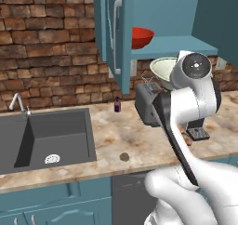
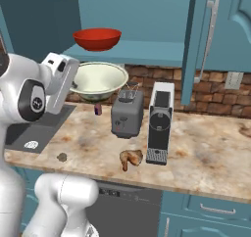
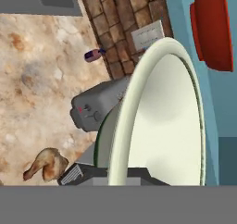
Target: Pick both bowls and place them on the counter. Then place the chicken drumstick in one bowl and place the garlic in the other bowl.
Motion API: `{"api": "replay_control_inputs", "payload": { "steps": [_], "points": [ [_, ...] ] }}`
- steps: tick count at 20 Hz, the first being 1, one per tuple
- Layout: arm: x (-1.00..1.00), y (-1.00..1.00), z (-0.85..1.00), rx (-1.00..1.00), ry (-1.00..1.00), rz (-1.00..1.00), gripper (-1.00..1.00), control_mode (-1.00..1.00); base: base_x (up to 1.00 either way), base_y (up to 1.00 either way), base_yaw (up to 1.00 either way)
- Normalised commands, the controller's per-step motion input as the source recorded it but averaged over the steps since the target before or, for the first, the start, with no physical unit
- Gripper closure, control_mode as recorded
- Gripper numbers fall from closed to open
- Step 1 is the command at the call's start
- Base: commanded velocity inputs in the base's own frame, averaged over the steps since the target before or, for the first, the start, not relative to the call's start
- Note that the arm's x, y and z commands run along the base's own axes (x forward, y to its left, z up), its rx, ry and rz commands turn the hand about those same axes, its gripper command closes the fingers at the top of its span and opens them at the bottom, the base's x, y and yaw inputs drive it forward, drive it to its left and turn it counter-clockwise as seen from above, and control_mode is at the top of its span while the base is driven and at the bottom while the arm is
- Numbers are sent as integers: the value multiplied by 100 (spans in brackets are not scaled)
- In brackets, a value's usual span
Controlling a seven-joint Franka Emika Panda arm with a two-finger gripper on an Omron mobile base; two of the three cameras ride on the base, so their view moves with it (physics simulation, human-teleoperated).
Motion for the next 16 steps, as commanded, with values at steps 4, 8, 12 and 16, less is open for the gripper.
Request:
{"api": "replay_control_inputs", "payload": {
  "steps": [4, 8, 12, 16],
  "points": [
    [-3, 15, -52, 0, 6, 10, 100, -100, 0, 0, 0],
    [-1, 11, -56, 0, 8, 8, 100, -100, 0, 0, 0],
    [0, 3, -62, 0, 14, 5, 100, -100, 0, 0, 0],
    [0, 4, -63, -2, 13, 1, 100, -100, 0, 0, 0]
  ]
}}
